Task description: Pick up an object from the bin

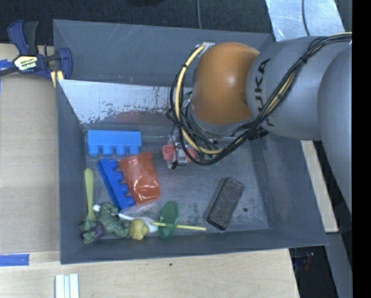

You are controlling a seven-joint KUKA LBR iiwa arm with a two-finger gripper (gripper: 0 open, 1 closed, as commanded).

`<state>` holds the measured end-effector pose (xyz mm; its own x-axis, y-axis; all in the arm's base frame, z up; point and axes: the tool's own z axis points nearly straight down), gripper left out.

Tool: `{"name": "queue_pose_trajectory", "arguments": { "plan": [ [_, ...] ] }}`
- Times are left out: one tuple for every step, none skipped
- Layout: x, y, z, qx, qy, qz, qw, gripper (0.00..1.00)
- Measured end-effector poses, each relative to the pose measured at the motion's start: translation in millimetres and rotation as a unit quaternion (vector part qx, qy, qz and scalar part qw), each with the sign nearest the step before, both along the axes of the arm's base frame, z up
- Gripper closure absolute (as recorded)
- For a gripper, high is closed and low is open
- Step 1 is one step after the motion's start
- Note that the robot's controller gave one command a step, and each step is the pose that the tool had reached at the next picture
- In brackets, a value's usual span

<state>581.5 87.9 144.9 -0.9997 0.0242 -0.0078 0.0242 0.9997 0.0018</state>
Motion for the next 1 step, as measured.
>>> {"name": "queue_pose_trajectory", "arguments": {
  "plan": [
    [6.8, -13.1, 76.7, 0.0, 0.0004, 0.053, 0.9986, 1.0]
  ]
}}
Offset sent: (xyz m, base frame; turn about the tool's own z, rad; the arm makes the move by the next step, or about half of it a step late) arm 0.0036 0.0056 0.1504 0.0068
